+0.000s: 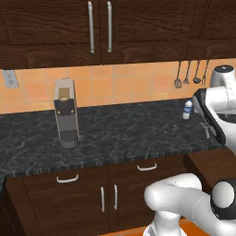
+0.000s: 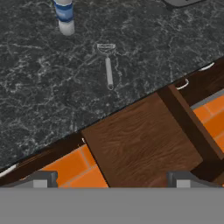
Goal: Pick the peeler from the drawer and place it on the counter.
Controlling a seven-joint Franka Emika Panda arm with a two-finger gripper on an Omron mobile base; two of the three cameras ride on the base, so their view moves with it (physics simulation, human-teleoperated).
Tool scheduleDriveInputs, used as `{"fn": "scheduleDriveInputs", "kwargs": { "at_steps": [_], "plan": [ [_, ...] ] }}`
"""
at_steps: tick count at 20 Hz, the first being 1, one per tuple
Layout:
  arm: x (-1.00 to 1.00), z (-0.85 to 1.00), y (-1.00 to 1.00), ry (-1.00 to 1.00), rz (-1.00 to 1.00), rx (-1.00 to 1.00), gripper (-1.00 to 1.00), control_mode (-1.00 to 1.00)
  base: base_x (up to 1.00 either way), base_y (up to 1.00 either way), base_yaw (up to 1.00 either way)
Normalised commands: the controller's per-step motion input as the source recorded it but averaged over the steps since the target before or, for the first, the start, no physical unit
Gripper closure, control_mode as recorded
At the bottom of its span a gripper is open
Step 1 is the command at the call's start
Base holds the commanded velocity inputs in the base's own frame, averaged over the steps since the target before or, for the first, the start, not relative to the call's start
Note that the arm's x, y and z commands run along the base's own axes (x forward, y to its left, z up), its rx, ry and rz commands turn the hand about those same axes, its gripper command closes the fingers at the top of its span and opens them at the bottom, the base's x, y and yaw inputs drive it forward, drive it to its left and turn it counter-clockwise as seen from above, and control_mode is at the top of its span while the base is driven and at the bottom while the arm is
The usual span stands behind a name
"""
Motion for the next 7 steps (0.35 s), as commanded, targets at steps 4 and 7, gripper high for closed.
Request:
{"fn": "scheduleDriveInputs", "kwargs": {
  "at_steps": [4, 7],
  "plan": [
    [-1.0, 0.48, 1.0, -0.03, 0.12, -0.23, -1.0, -1.0, 0.0, 0.0, 0.0],
    [-0.33, 0.0, 0.26, -0.11, 0.04, -0.11, -1.0, -1.0, 0.0, 0.0, 0.0]
  ]
}}
